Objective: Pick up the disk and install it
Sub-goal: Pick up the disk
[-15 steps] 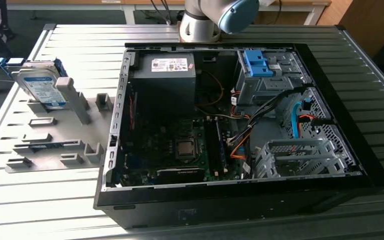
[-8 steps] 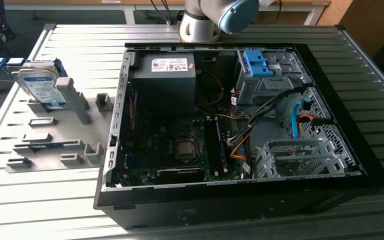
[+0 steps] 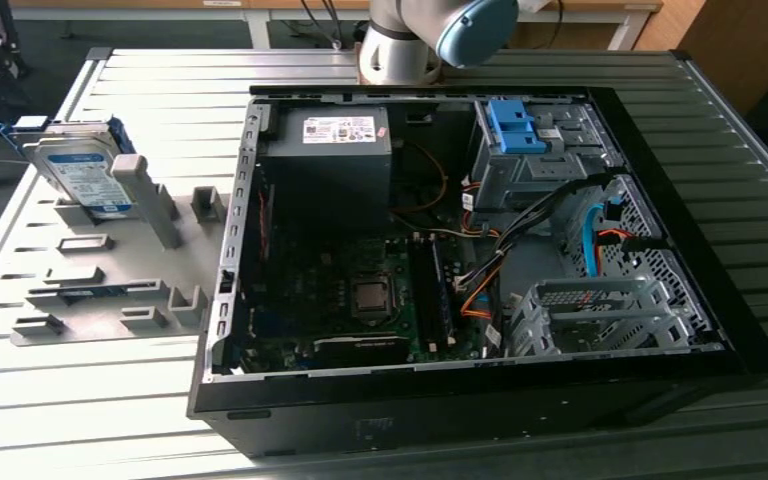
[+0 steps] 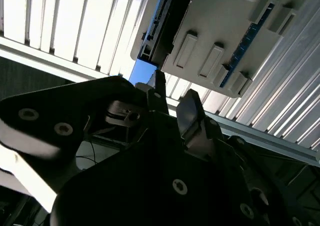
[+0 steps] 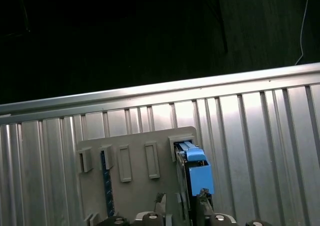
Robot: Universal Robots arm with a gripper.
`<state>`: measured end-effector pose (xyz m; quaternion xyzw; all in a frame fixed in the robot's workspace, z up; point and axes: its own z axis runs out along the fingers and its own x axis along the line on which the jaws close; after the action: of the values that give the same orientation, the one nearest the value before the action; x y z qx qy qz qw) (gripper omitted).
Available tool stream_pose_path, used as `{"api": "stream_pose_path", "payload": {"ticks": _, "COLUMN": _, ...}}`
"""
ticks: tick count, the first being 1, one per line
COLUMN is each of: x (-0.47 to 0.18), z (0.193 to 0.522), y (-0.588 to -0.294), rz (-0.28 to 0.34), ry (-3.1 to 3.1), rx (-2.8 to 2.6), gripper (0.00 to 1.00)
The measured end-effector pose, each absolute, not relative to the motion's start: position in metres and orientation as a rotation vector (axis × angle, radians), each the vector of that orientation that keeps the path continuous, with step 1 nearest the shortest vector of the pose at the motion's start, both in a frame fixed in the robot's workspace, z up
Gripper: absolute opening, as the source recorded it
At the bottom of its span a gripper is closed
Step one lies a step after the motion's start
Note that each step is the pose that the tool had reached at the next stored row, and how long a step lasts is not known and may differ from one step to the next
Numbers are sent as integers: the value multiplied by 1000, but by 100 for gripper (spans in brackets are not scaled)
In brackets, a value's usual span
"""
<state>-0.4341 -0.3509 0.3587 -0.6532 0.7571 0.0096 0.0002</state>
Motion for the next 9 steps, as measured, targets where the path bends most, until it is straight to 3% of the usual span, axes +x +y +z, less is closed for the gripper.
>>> {"api": "stream_pose_path", "payload": {"ticks": 5, "x": -434, "z": 359, "y": -351, "rz": 30, "ry": 2378, "rx": -2052, "gripper": 47}}
{"api": "stream_pose_path", "payload": {"ticks": 6, "x": -434, "z": 358, "y": -351, "rz": 30, "ry": 2378, "rx": -2052, "gripper": 53}}
{"api": "stream_pose_path", "payload": {"ticks": 9, "x": -434, "z": 358, "y": -351, "rz": 30, "ry": 2378, "rx": -2052, "gripper": 53}}
